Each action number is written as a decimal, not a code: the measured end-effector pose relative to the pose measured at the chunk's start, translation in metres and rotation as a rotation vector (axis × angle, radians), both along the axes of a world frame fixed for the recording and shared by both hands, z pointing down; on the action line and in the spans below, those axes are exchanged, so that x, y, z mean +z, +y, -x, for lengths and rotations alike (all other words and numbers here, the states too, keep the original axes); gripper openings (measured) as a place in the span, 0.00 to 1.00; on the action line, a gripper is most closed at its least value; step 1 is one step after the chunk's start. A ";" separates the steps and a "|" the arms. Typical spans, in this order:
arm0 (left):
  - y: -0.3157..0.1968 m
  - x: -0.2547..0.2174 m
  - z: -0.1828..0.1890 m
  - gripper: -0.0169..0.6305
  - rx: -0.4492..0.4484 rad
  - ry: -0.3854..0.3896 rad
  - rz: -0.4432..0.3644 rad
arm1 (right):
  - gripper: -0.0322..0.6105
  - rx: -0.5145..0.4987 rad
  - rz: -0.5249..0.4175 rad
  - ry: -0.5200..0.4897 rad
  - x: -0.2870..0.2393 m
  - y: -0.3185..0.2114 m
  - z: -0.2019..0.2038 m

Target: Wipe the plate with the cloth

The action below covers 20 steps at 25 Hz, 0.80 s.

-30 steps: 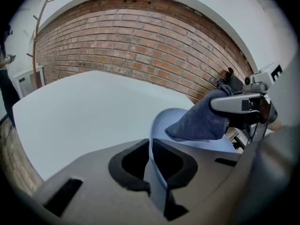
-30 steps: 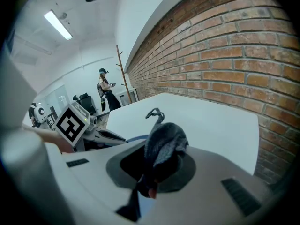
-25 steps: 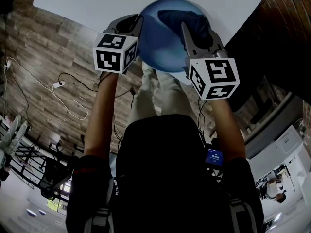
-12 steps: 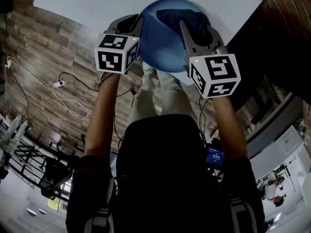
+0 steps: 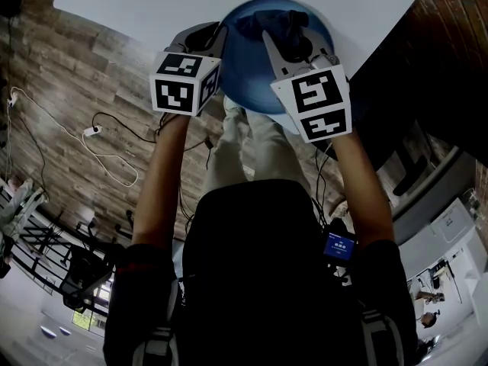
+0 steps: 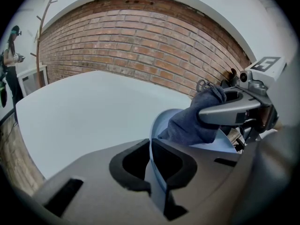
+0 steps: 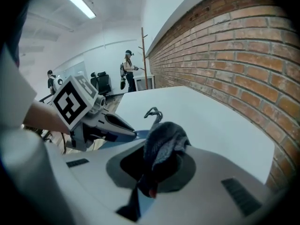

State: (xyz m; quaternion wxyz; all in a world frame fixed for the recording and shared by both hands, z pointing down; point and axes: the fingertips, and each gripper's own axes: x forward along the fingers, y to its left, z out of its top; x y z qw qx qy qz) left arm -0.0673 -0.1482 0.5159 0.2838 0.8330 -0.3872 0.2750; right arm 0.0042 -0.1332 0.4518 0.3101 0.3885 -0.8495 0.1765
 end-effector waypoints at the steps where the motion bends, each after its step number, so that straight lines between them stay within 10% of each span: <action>1: 0.000 0.001 0.000 0.08 0.000 0.001 0.001 | 0.11 -0.014 -0.001 0.015 0.003 -0.001 0.002; 20: 0.000 0.001 0.002 0.08 -0.004 0.017 0.008 | 0.11 -0.221 0.031 0.156 0.037 -0.007 0.029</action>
